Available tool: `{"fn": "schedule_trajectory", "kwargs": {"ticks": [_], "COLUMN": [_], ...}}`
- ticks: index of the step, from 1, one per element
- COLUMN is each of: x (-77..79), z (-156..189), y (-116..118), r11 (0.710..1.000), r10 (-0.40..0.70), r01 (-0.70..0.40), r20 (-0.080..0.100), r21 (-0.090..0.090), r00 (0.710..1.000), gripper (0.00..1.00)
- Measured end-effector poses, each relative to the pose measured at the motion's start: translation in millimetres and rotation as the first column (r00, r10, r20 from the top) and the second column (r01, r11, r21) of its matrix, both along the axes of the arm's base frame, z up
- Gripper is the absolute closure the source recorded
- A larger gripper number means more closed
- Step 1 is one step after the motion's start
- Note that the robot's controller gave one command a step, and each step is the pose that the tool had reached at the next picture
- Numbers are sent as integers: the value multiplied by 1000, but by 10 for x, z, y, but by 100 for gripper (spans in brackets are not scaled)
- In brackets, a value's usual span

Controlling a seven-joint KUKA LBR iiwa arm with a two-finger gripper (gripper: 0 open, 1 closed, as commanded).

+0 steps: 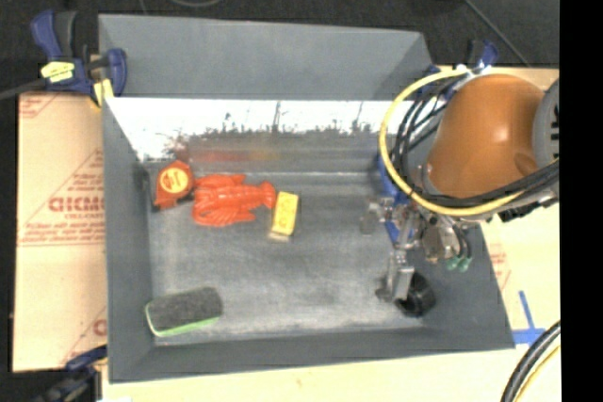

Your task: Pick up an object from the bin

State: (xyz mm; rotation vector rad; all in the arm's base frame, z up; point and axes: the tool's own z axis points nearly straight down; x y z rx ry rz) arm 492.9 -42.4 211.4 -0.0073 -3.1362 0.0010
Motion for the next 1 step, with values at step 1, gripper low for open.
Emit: {"fn": "schedule_trajectory", "kwargs": {"ticks": [1], "x": [17], "z": [44], "y": [-1], "r11": [1000], "r10": [2], "r01": [-2], "r20": [9], "r21": [-1], "r00": [1000], "gripper": [0]}}
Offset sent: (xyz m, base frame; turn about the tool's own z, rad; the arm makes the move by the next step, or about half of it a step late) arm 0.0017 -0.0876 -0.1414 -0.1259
